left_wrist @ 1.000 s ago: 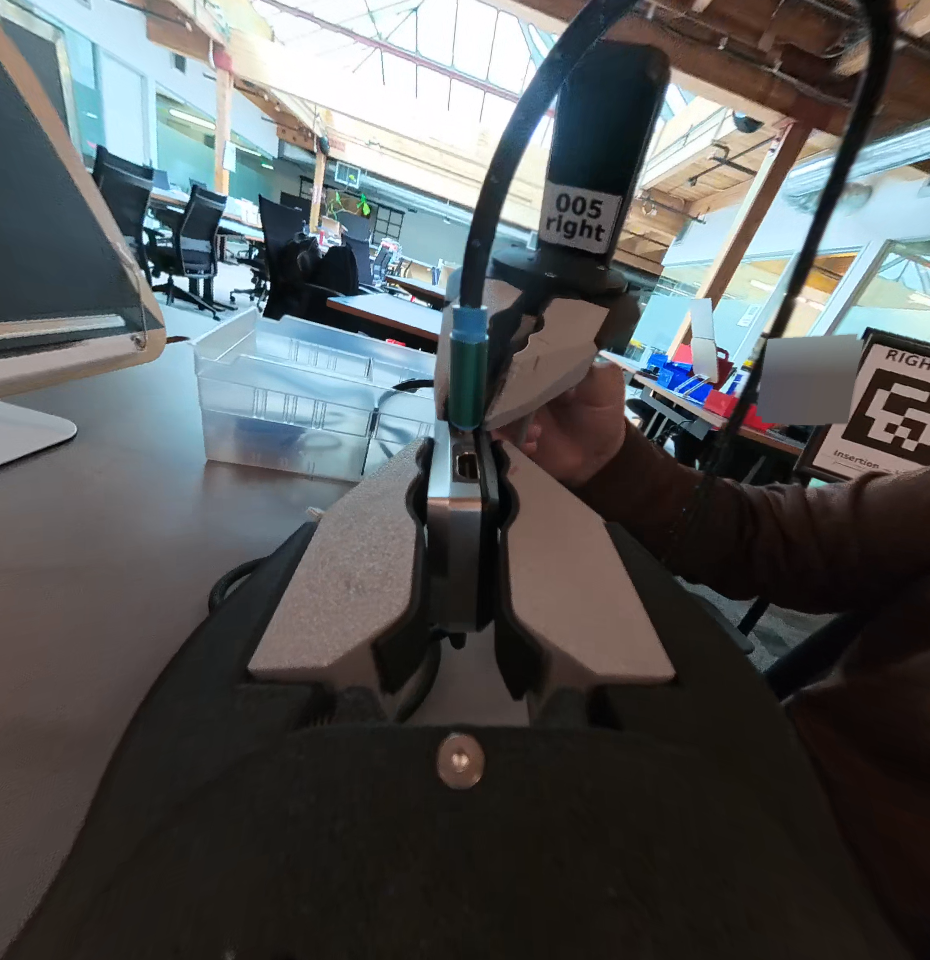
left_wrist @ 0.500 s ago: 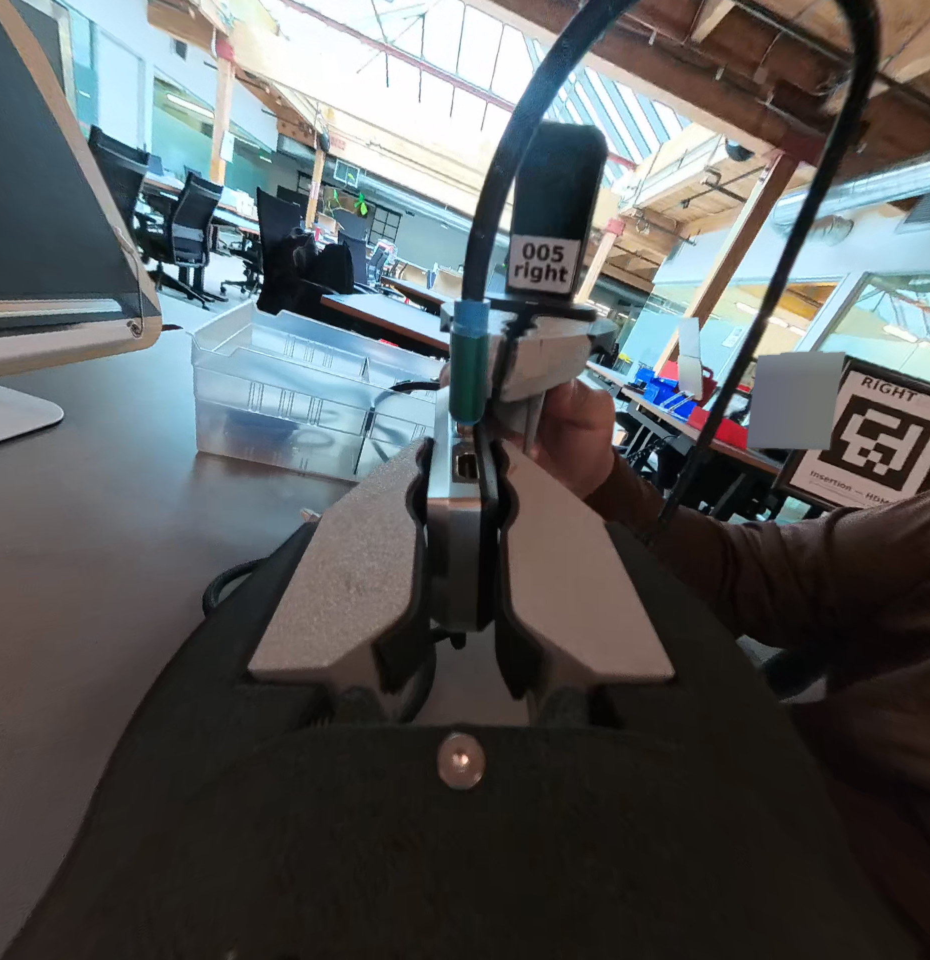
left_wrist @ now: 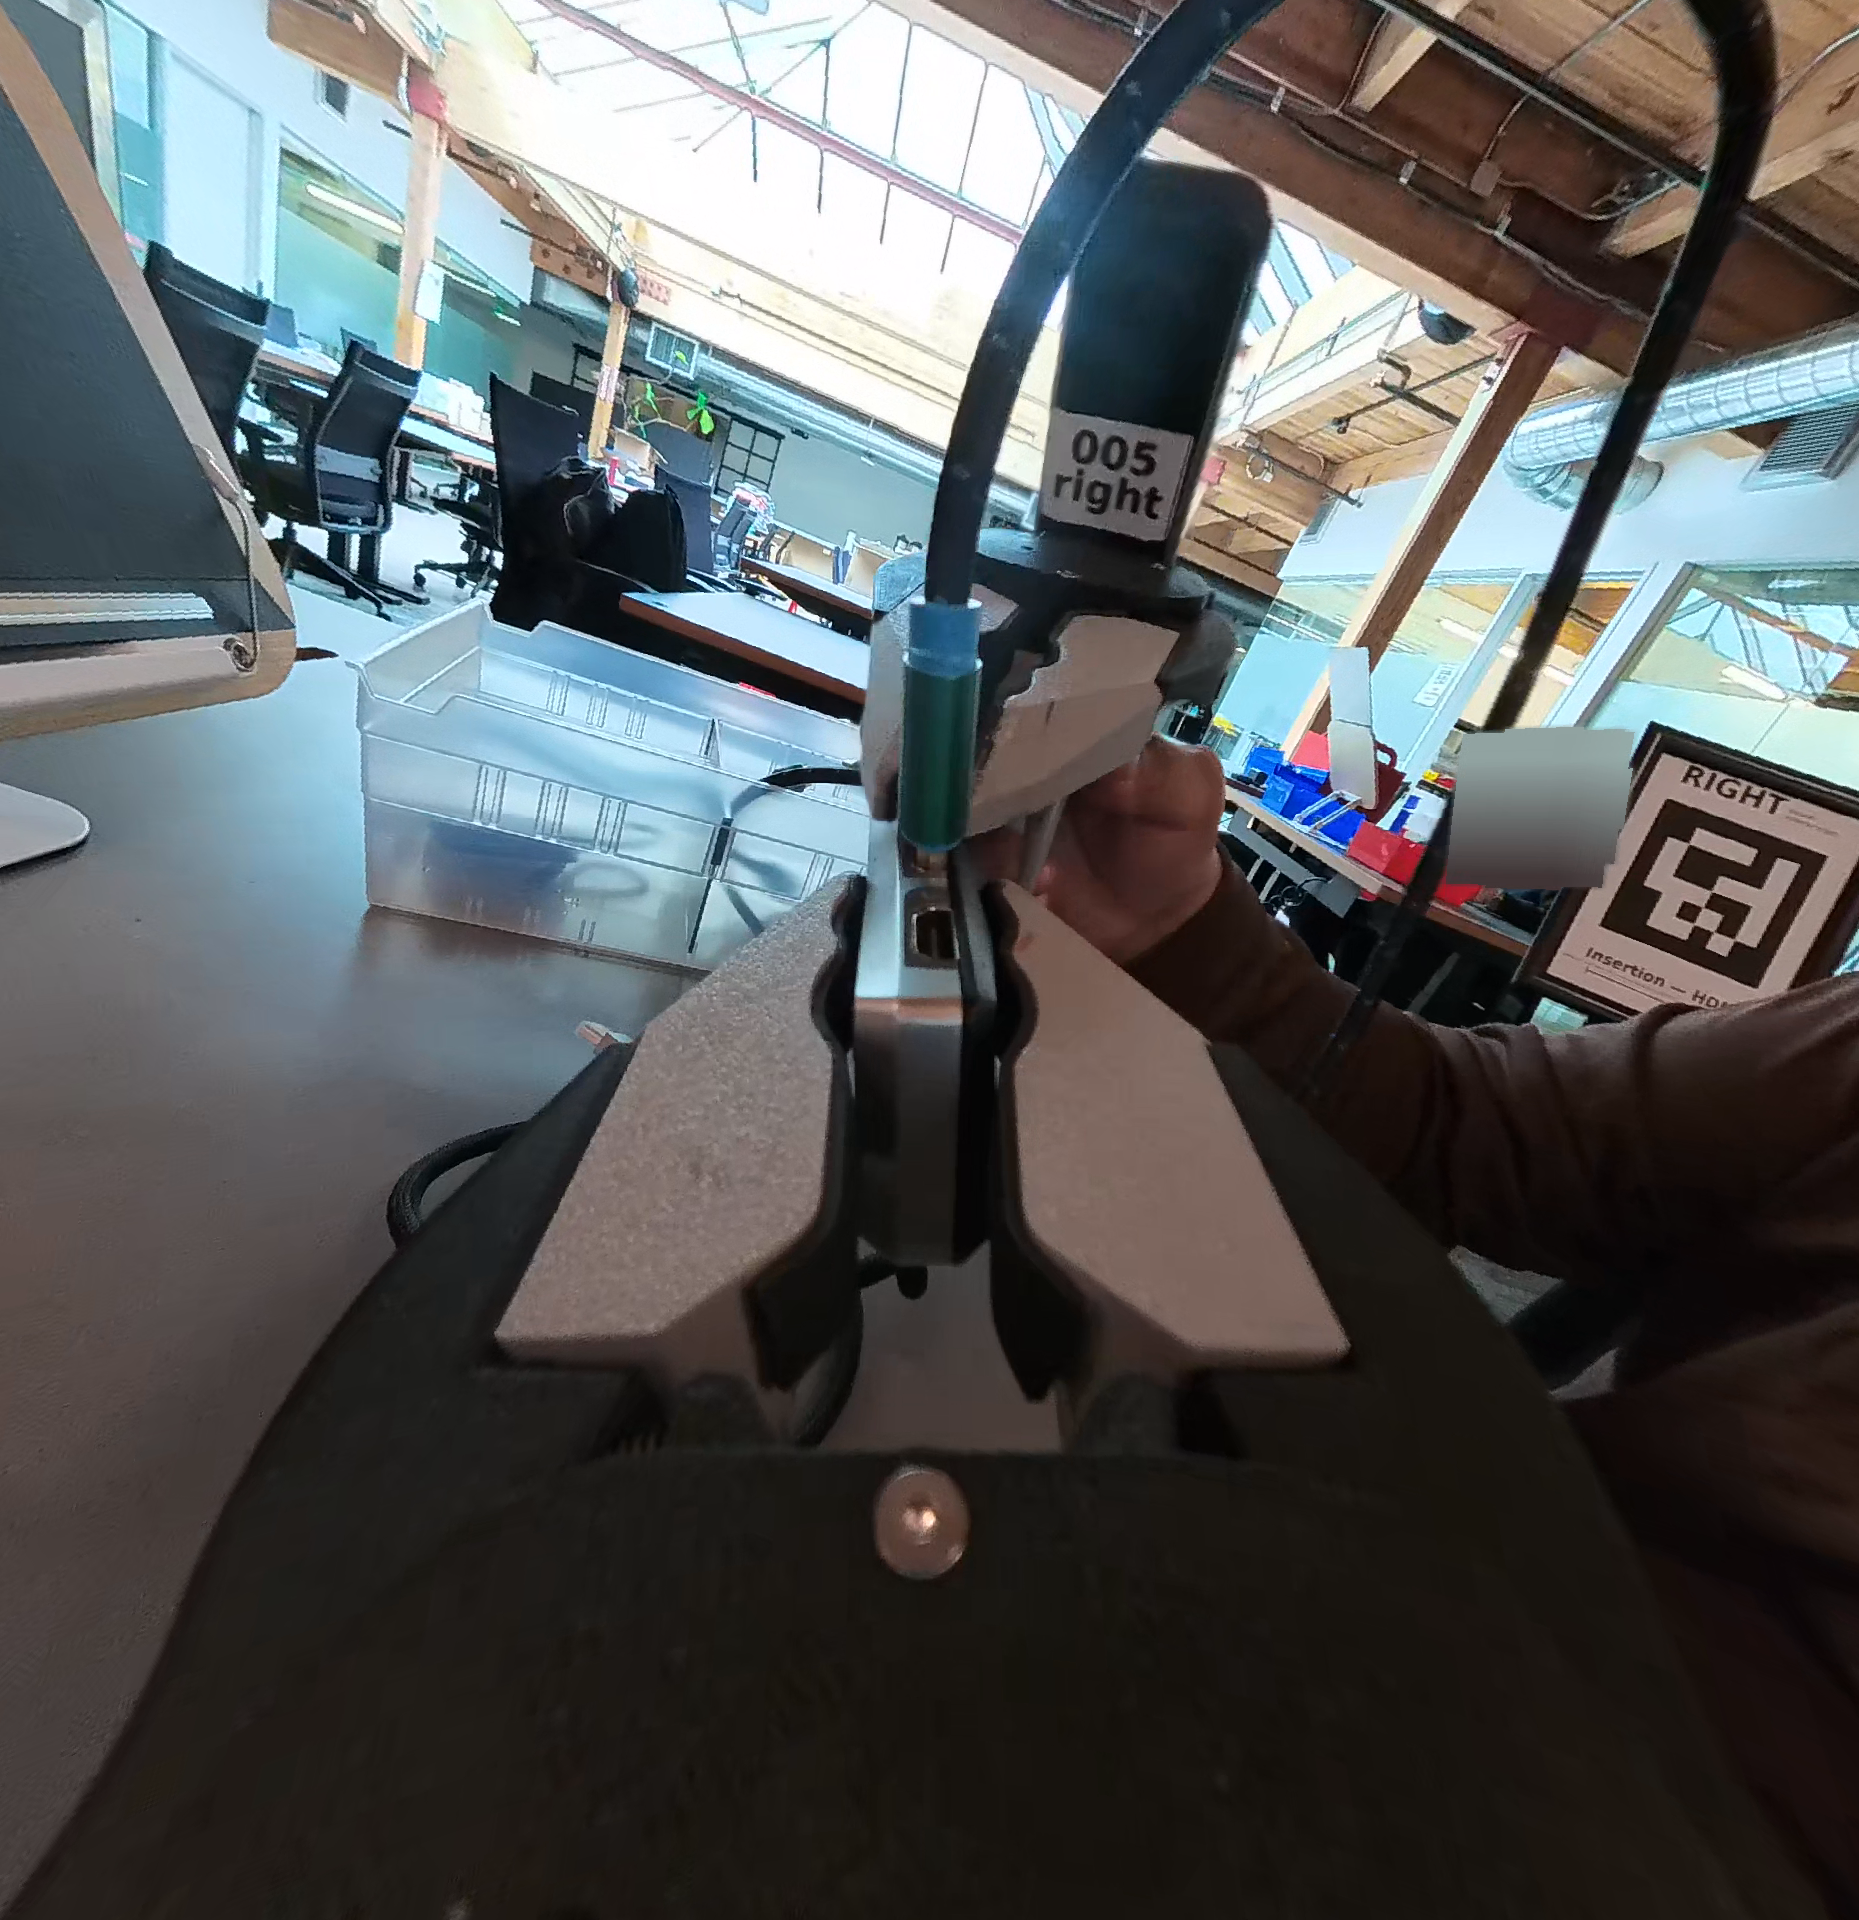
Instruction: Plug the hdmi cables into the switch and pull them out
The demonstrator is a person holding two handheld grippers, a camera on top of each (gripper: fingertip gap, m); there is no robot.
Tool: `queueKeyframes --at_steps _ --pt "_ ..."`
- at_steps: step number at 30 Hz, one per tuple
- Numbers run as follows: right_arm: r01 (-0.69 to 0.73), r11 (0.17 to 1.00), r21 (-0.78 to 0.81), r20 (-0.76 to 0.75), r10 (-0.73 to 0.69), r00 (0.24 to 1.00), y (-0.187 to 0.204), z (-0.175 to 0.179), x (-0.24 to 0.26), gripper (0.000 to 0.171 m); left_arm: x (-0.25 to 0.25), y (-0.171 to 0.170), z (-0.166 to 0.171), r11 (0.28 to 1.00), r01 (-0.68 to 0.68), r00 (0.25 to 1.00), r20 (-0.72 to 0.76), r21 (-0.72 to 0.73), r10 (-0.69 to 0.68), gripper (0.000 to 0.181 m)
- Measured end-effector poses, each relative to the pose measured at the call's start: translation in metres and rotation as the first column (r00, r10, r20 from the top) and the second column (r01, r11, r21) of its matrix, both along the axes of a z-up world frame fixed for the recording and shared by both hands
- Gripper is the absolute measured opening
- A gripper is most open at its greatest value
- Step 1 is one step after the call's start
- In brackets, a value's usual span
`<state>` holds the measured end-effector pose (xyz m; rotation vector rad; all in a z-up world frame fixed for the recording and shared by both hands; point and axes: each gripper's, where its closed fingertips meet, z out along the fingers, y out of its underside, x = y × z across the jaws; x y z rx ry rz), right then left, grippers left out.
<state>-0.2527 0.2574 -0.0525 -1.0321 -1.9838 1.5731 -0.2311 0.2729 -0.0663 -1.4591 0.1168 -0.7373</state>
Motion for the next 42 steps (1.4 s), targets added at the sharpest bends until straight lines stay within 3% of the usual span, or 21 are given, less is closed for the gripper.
queueKeyframes --at_steps 16,20,30,37,42 --pt "-0.094 0.995 -0.033 0.069 0.096 0.993 -0.007 -0.003 0.003 0.007 0.006 0.0 -0.002 1.0 0.029 1.0 -0.003 -0.011 -0.029 0.02" --pt "-0.053 0.998 0.034 0.081 0.05 0.995 -0.004 -0.006 0.001 0.006 0.003 0.003 -0.004 1.0 0.008 1.0 0.002 -0.025 -0.008 0.02" --pt "0.064 0.997 0.035 -0.074 -0.062 0.995 -0.001 -0.008 -0.005 0.006 -0.001 0.004 -0.007 0.999 0.009 1.0 0.027 -0.044 -0.007 0.02" --pt "0.09 0.985 -0.145 -0.175 -0.115 0.978 0.004 0.006 -0.01 0.0 -0.003 0.003 -0.005 0.999 0.024 0.996 0.081 -0.031 -0.021 0.02" --pt "0.035 0.983 -0.178 -0.126 -0.058 0.99 0.004 0.001 -0.01 0.0 -0.001 0.002 -0.002 1.0 0.018 0.999 0.051 -0.012 -0.017 0.019"
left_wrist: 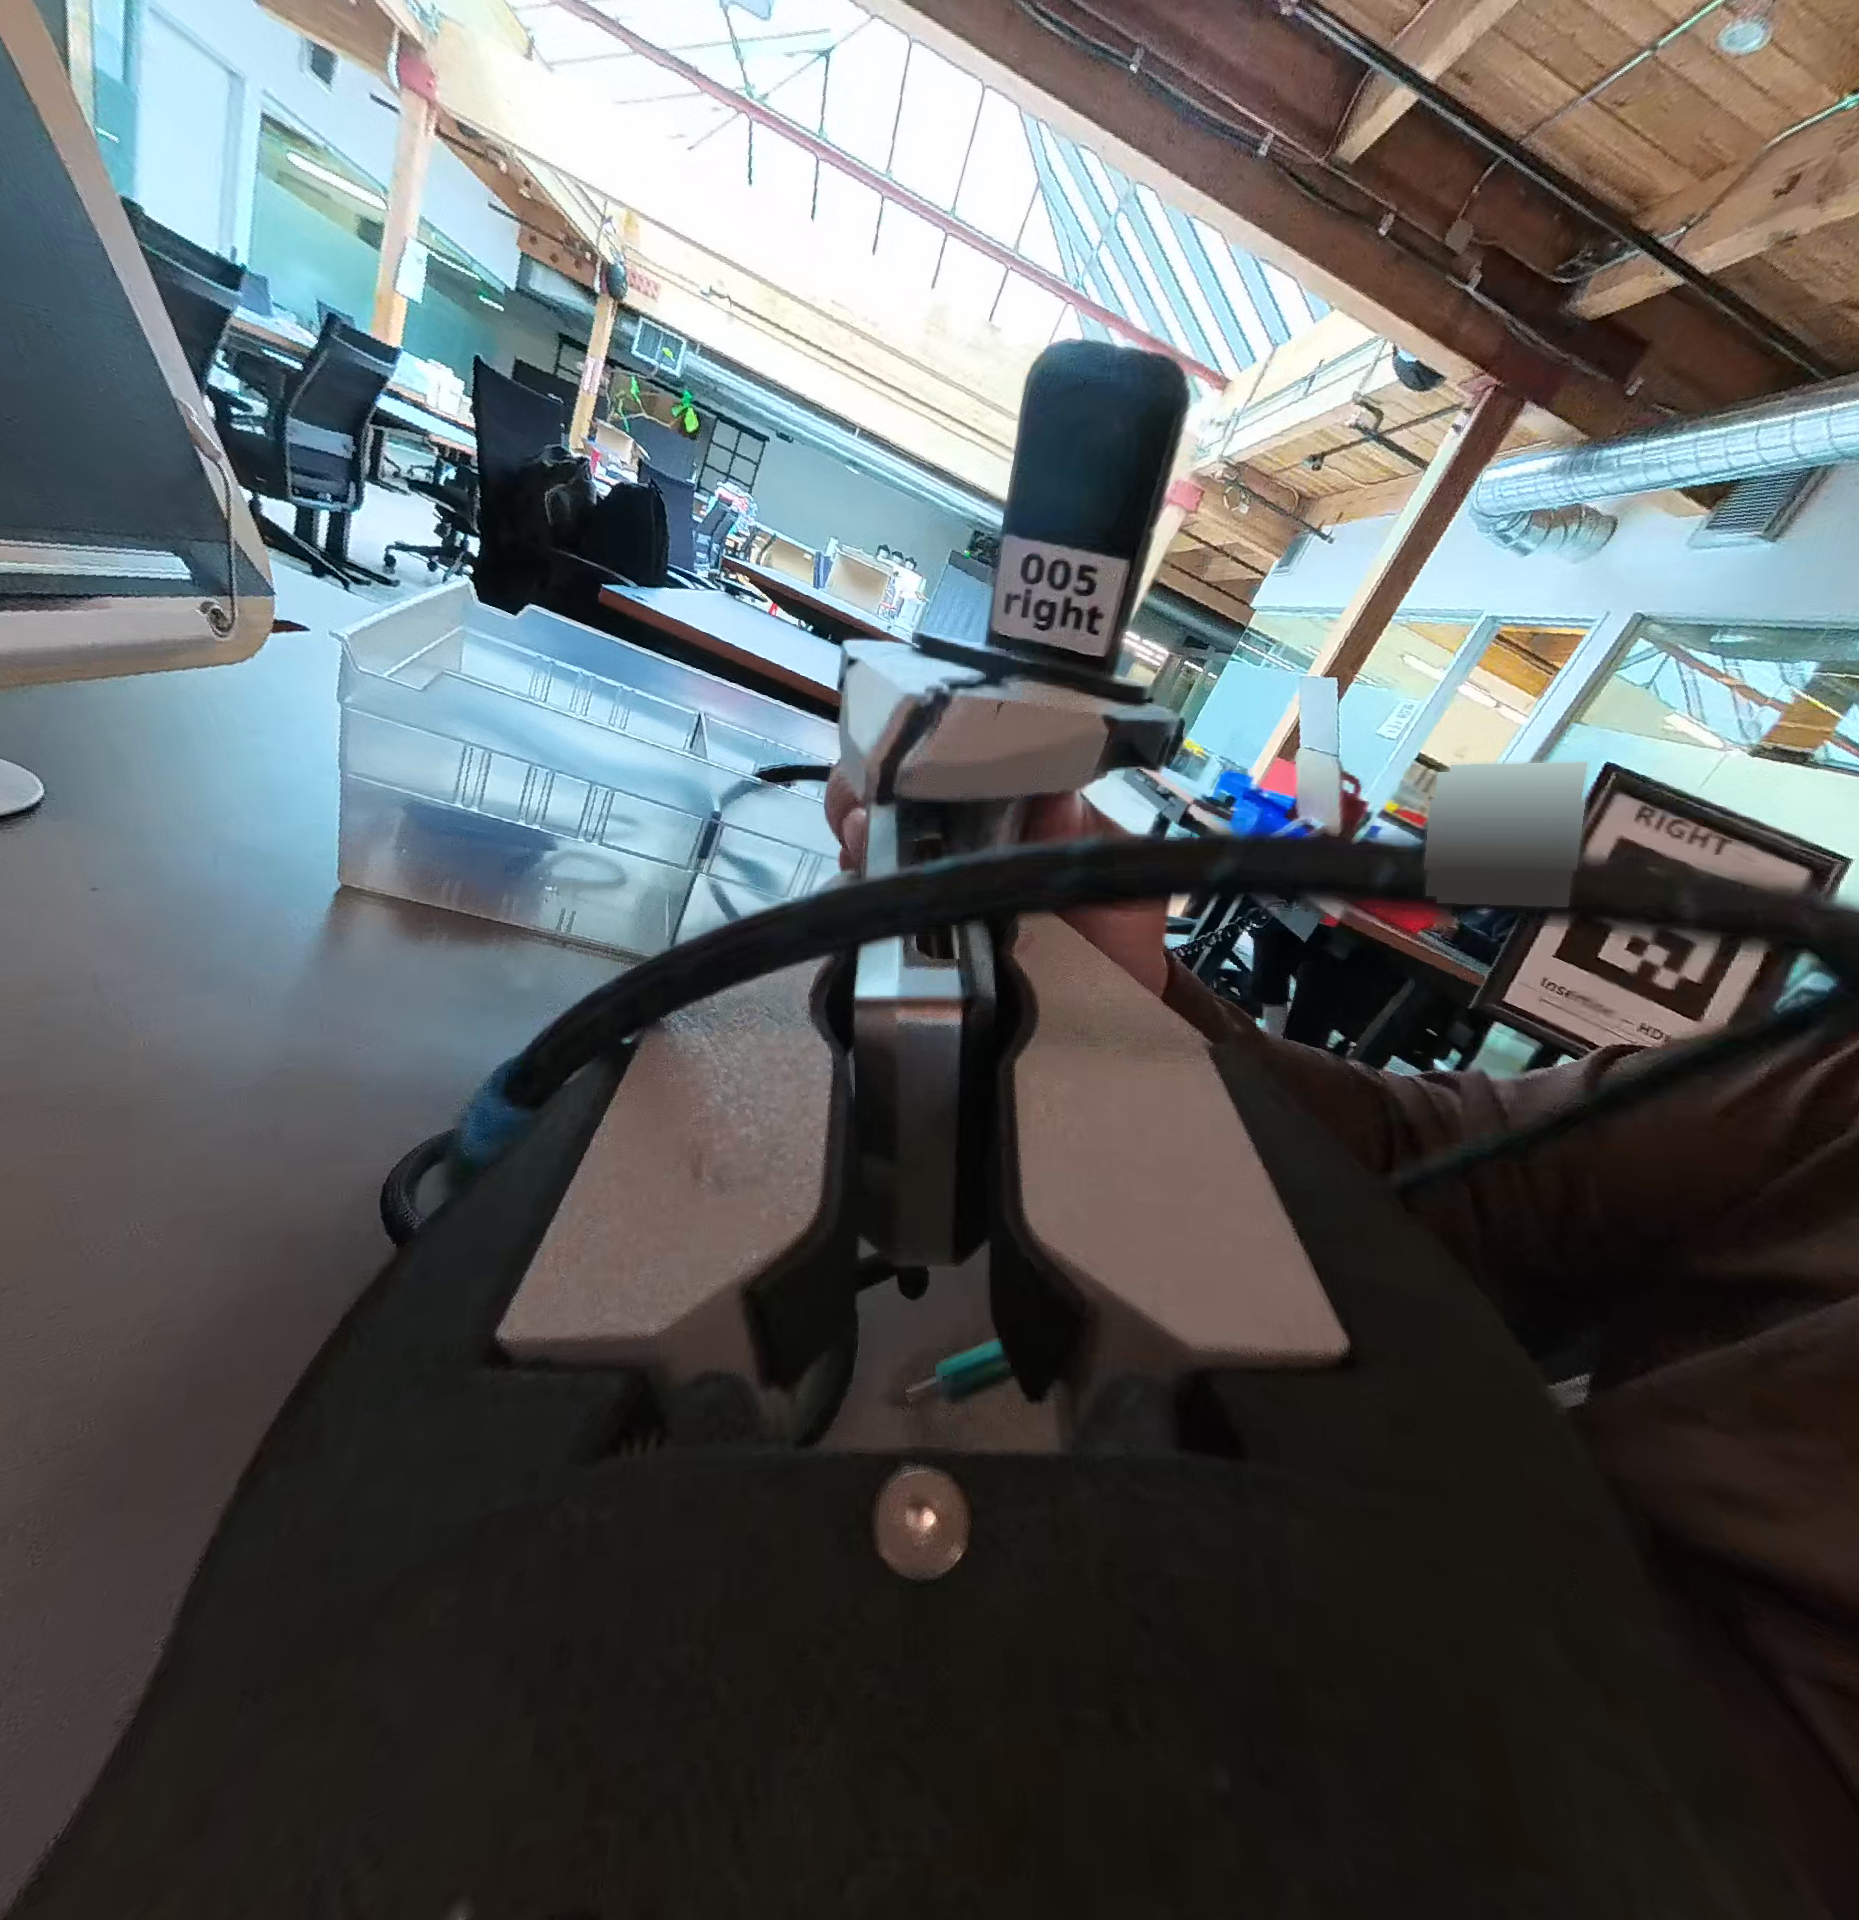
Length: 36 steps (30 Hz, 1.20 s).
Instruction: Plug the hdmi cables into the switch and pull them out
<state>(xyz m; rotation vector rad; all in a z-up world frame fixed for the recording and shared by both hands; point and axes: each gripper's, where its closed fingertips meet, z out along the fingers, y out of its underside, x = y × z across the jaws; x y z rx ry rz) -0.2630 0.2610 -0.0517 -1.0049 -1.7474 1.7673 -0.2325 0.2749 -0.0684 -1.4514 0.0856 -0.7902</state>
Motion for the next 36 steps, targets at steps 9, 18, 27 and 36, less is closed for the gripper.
queueKeyframes --at_steps 9,18,27,36 --pt "-0.004 0.999 0.054 0.021 0.003 1.0 0.018 0.0 0.015 0.019 -0.001 0.0 0.0 1.0 -0.01 1.0 -0.014 -0.006 0.01 0.02" --pt "0.016 0.98 0.199 0.036 -0.024 0.999 -0.013 0.026 0.022 0.037 -0.003 0.003 -0.003 1.0 -0.025 1.0 0.002 -0.017 0.025 0.019" --pt "-0.09 0.9 0.426 0.186 0.011 0.983 -0.109 -0.024 0.034 0.051 -0.007 0.004 -0.003 0.998 -0.051 0.999 0.004 -0.02 0.051 0.02" --pt "0.067 0.838 0.541 0.101 -0.144 0.984 -0.09 -0.022 0.015 0.002 -0.013 0.005 -0.007 0.997 -0.066 0.997 0.025 -0.037 0.067 0.02"
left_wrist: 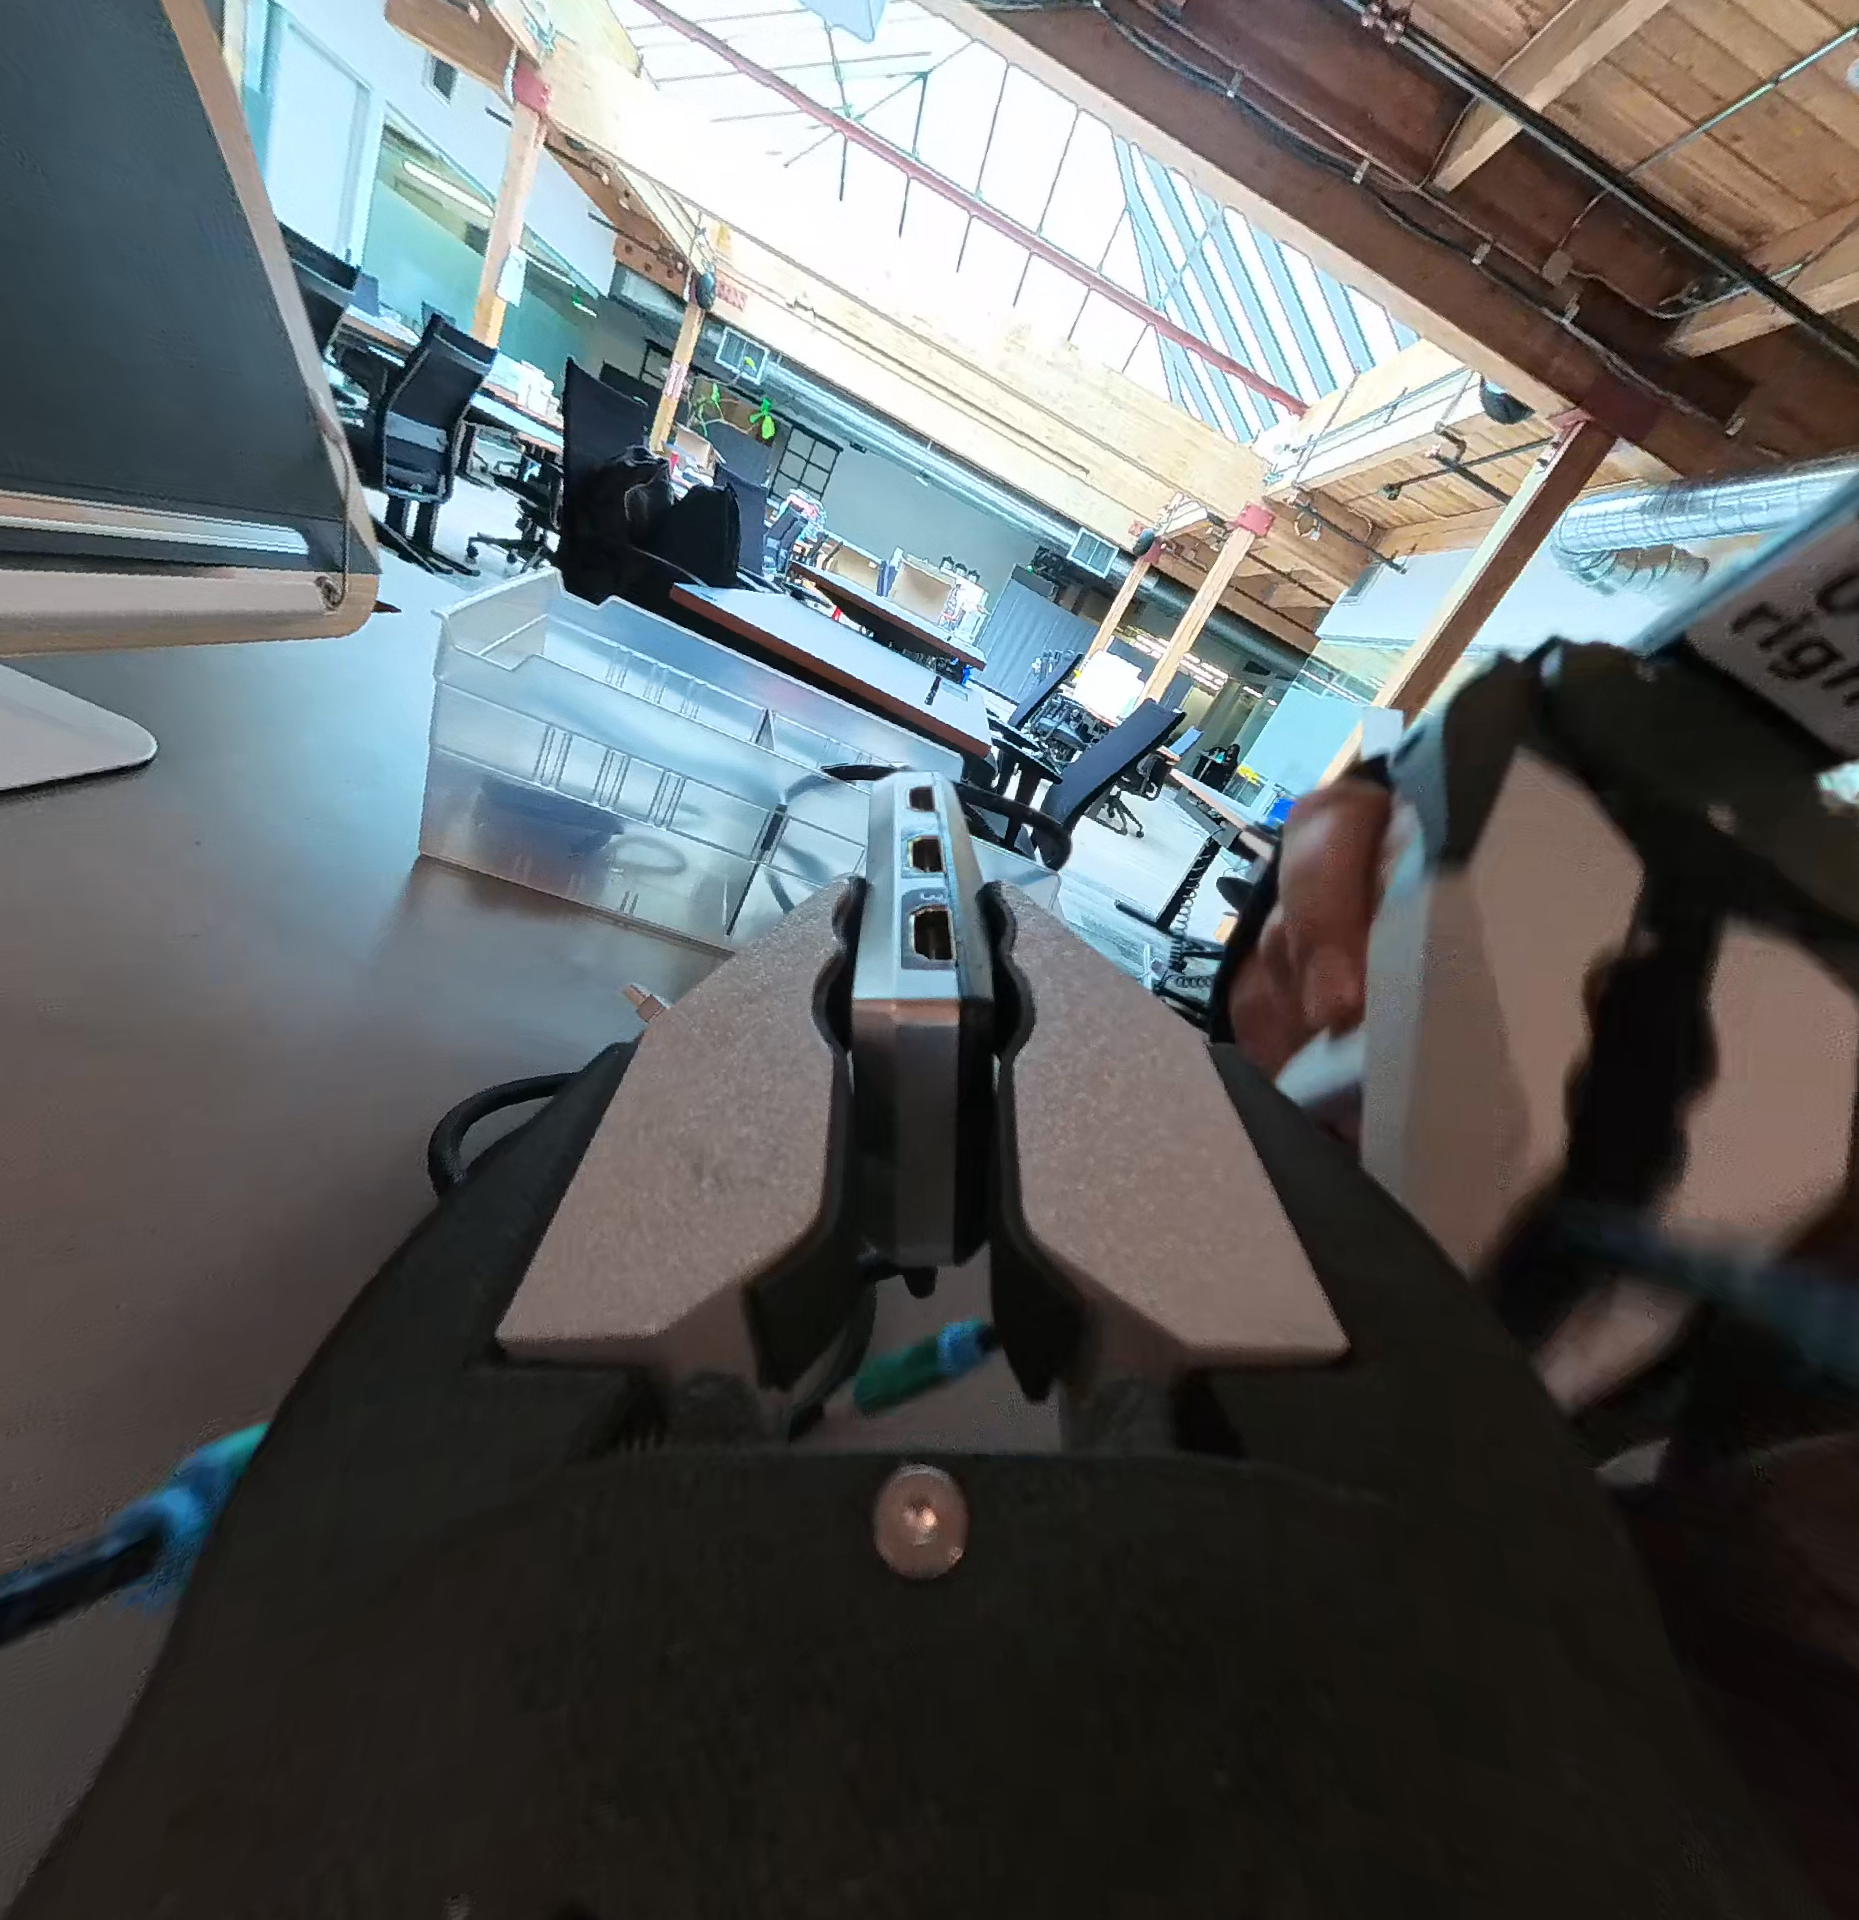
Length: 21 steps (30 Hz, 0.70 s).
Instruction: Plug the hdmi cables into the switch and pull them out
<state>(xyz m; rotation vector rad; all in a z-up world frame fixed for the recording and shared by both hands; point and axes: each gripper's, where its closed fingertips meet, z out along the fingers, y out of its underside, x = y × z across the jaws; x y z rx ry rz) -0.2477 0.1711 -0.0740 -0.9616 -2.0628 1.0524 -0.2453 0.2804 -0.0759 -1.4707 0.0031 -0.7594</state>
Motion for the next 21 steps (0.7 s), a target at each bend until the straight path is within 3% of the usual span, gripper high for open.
queueKeyframes --at_steps 3,6,9,12,15,21 --pt "0.073 0.993 -0.094 -0.116 -0.084 0.99 0.032 0.05 -0.003 0.002 0.003 -0.001 0.001 1.0 0.021 1.0 0.002 0.005 -0.021 0.02" --pt "0.19 0.967 -0.172 -0.255 -0.23 0.939 0.089 0.104 0.0 0.002 0.014 -0.002 0.001 0.998 0.069 0.997 -0.037 0.012 -0.068 0.02" --pt "0.231 0.94 -0.251 -0.342 -0.309 0.887 0.132 0.148 0.025 0.003 0.021 -0.006 0.007 0.995 0.089 0.993 -0.081 0.053 -0.084 0.02" --pt "0.324 0.921 -0.215 -0.41 -0.386 0.826 0.169 0.182 0.062 0.002 0.02 -0.008 0.013 0.993 0.078 0.993 -0.089 0.083 -0.071 0.02" --pt "0.41 0.9 -0.147 -0.391 -0.434 0.812 0.198 0.197 0.096 0.002 0.015 -0.009 0.015 0.994 0.058 0.996 -0.075 0.095 -0.051 0.02" --pt "0.558 0.83 0.019 -0.26 -0.535 0.804 0.255 0.183 0.146 0.003 0.012 -0.009 0.016 0.995 0.038 0.997 -0.068 0.097 -0.031 0.02"
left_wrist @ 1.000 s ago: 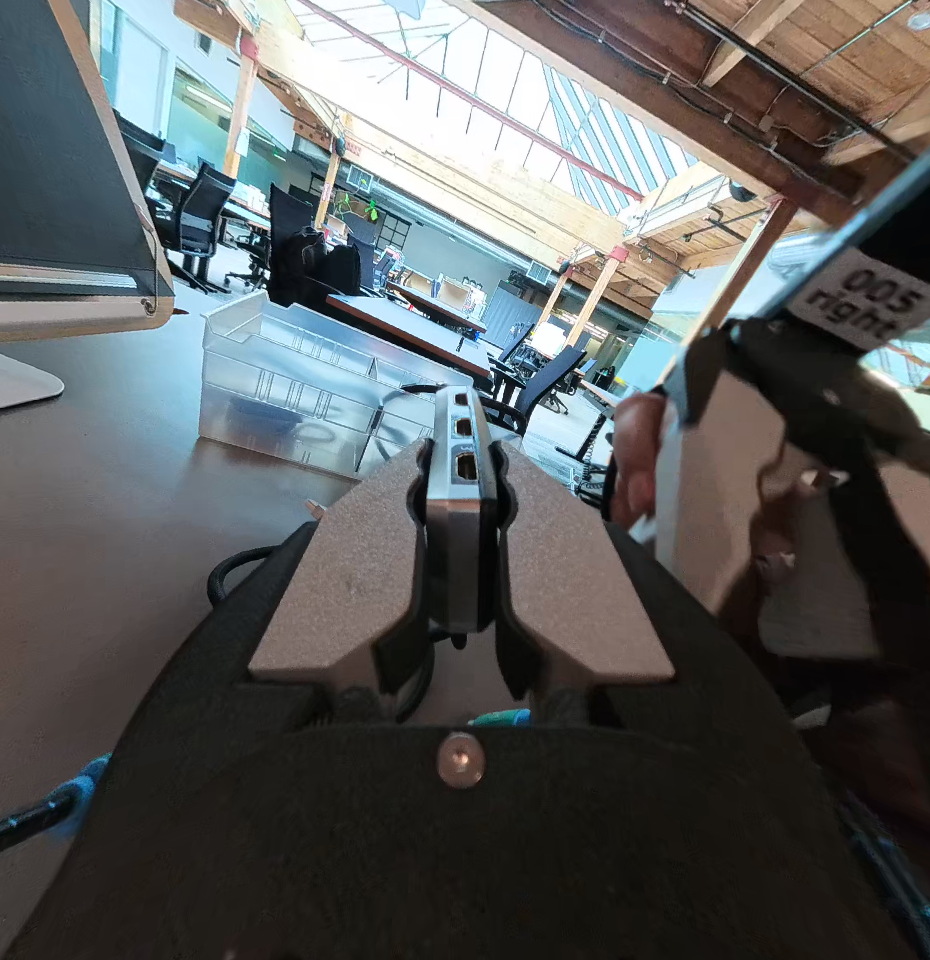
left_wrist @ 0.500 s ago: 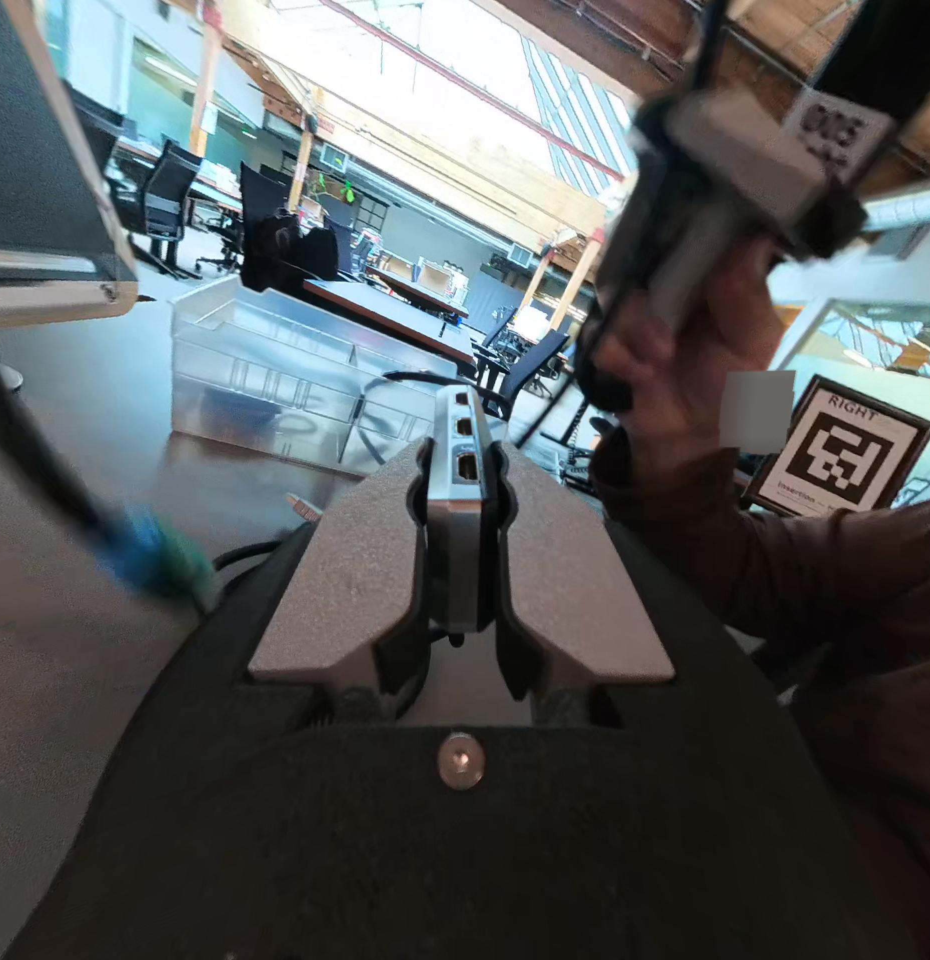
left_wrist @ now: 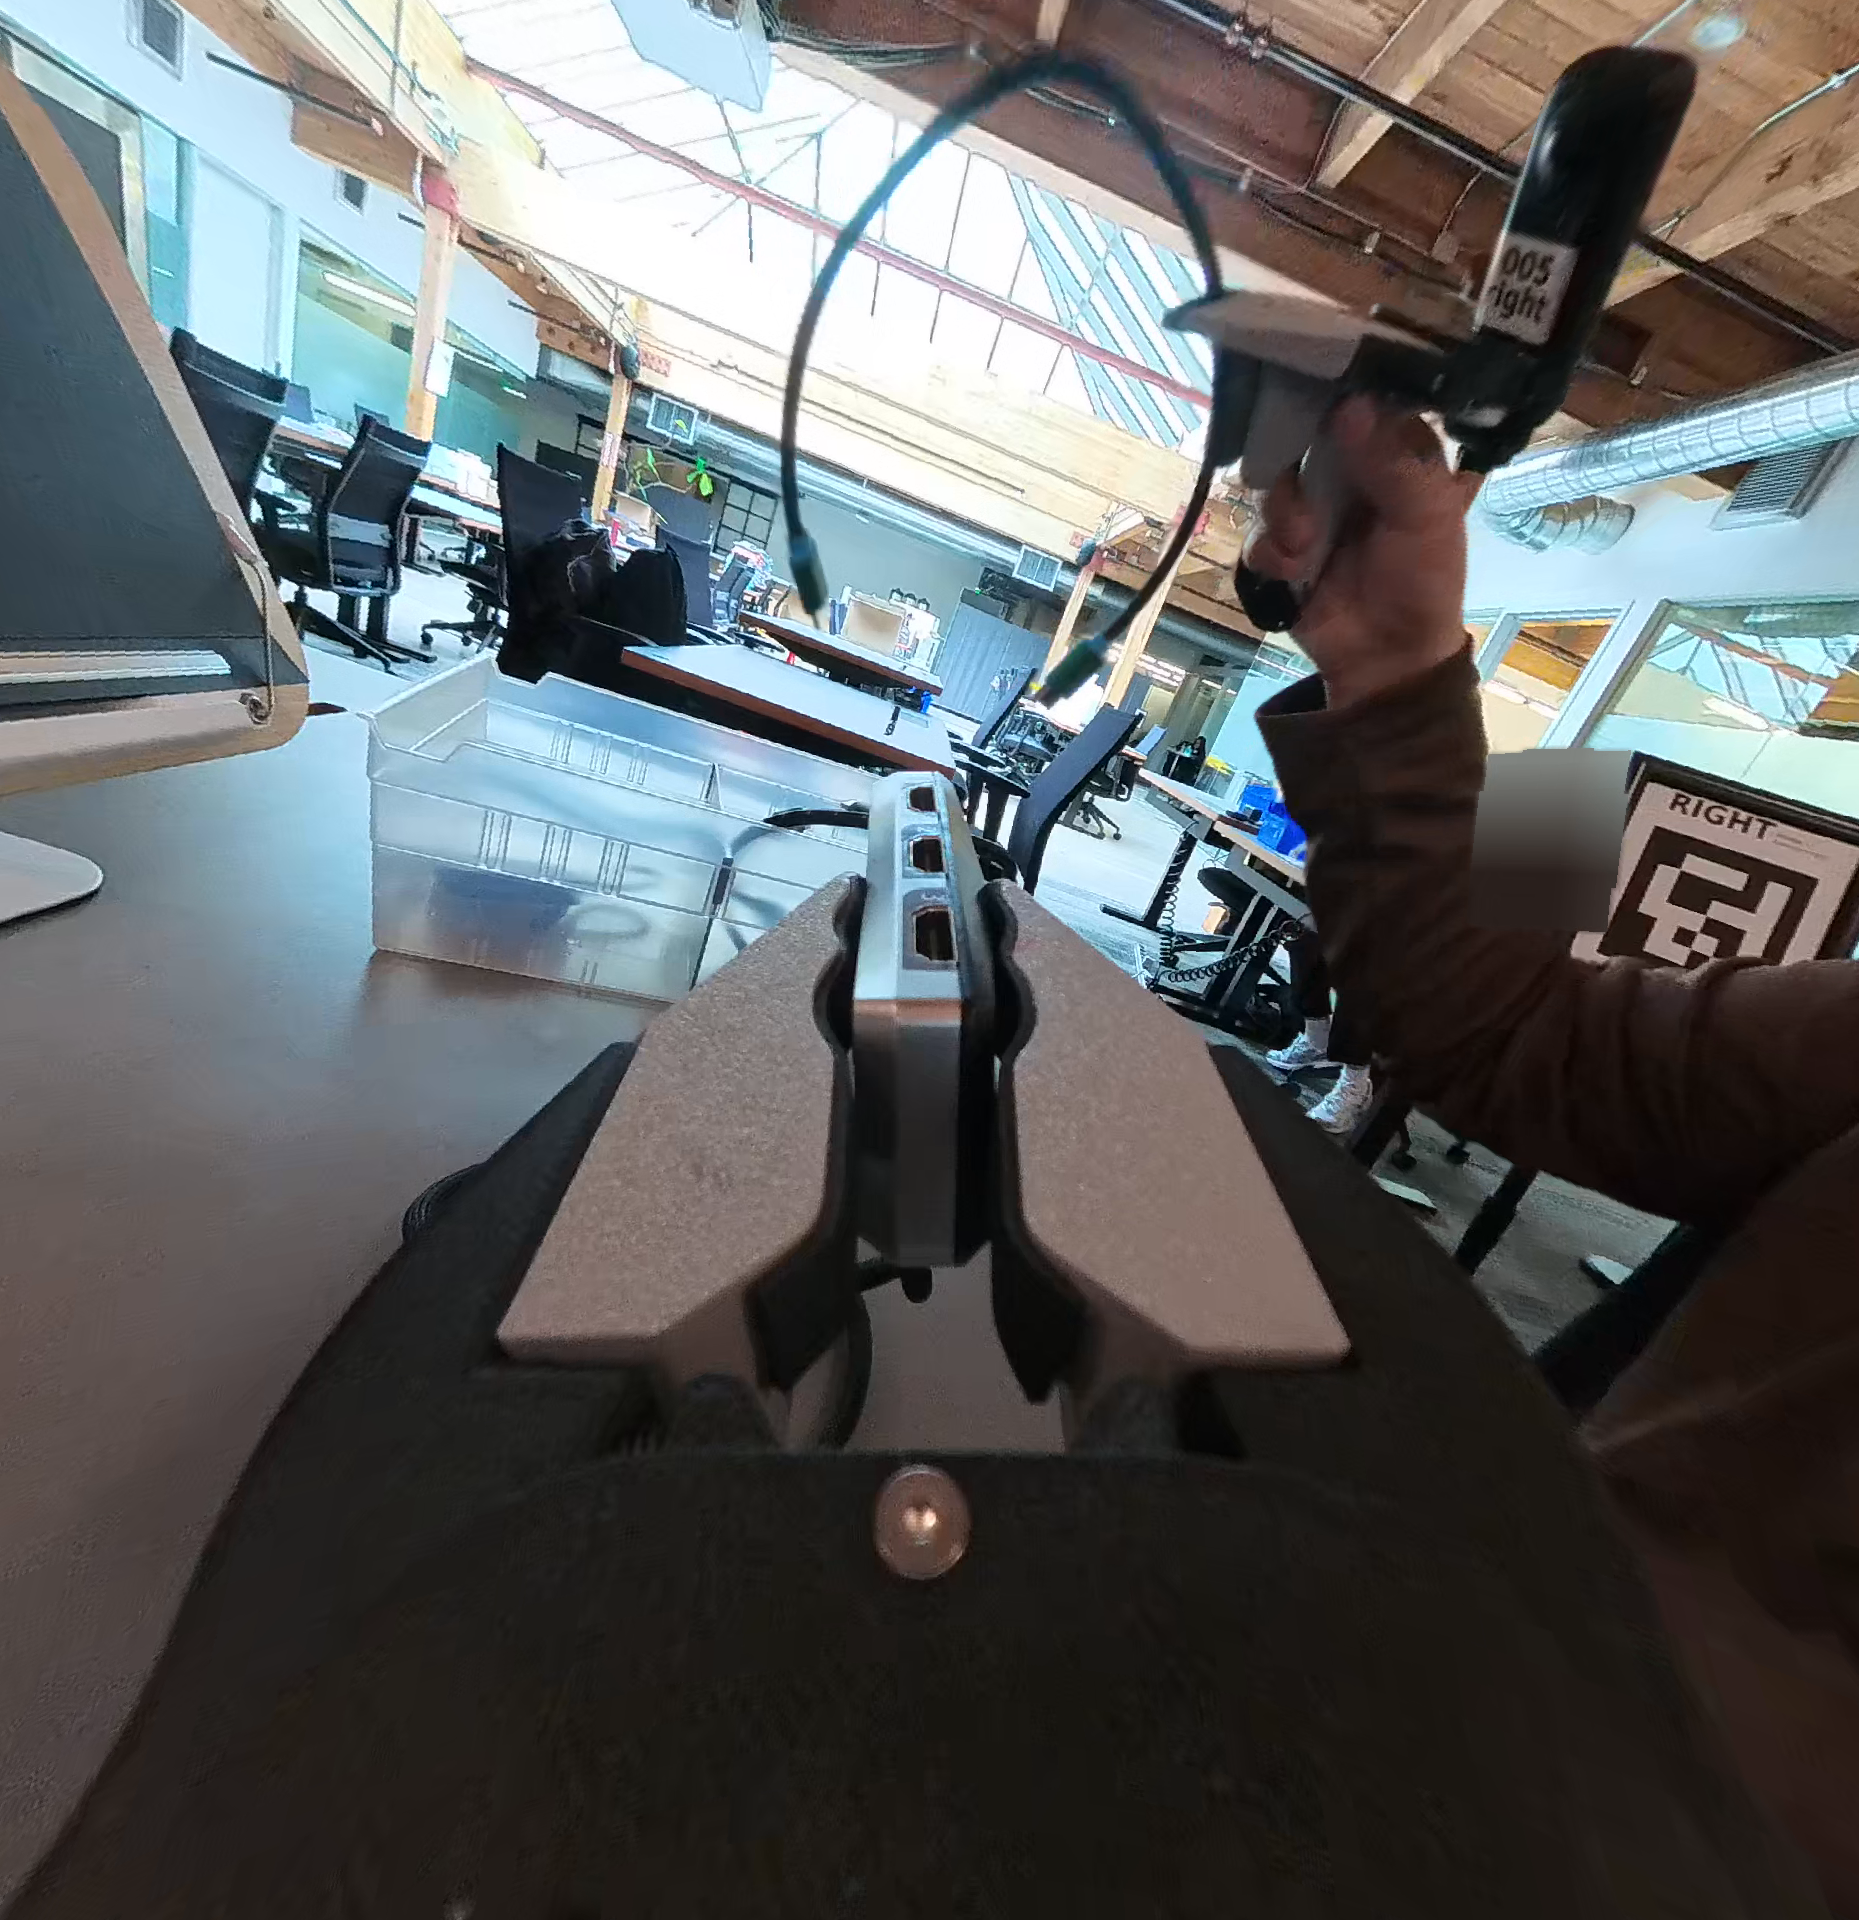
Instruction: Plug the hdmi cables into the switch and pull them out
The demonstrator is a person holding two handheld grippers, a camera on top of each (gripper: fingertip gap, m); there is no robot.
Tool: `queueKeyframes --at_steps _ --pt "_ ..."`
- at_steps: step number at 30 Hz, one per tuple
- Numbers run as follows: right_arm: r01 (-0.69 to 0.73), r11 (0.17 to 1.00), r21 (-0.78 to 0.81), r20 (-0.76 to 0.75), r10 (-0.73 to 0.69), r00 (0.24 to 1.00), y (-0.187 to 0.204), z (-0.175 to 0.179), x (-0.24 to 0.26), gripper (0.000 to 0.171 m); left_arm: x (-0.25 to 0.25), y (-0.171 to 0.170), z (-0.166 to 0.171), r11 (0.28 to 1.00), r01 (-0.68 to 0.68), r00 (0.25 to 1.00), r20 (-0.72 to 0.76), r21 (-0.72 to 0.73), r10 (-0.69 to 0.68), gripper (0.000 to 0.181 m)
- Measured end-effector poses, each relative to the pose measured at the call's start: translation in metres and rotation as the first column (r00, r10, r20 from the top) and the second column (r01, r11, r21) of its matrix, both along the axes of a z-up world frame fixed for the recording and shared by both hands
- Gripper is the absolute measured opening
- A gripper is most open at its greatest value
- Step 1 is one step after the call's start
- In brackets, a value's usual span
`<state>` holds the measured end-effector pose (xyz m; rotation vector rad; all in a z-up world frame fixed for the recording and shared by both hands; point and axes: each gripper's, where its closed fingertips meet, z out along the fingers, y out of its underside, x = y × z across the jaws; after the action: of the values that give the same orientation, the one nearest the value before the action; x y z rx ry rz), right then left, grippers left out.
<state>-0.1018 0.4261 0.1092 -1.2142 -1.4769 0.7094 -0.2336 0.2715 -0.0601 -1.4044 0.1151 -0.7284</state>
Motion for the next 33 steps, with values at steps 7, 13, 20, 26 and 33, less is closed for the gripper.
queueKeyframes --at_steps 7,13,20,26,33 --pt "0.115 0.991 0.065 0.269 -0.129 0.954 0.044 -0.035 0.045 0.002 0.001 0.001 -0.002 1.0 0.012 1.0 0.003 -0.008 -0.012 0.02" --pt "0.089 0.986 0.143 0.572 -0.156 0.805 0.072 -0.098 0.042 0.002 0.001 0.001 -0.004 1.0 0.019 1.0 0.005 -0.013 -0.019 0.02" --pt "-0.118 0.989 -0.092 0.929 0.128 0.346 0.061 -0.235 0.018 0.005 0.009 0.001 -0.008 0.998 0.06 0.998 -0.012 -0.024 -0.061 0.02" --pt "-0.069 0.956 -0.286 0.925 0.294 0.24 0.044 -0.282 0.001 0.011 0.012 0.001 -0.008 0.998 0.061 0.997 -0.045 -0.009 -0.061 0.02" --pt "-0.161 0.95 -0.267 0.763 0.311 0.567 0.044 -0.216 -0.022 0.024 0.02 -0.001 -0.005 0.996 0.089 0.993 -0.073 0.014 -0.088 0.02"
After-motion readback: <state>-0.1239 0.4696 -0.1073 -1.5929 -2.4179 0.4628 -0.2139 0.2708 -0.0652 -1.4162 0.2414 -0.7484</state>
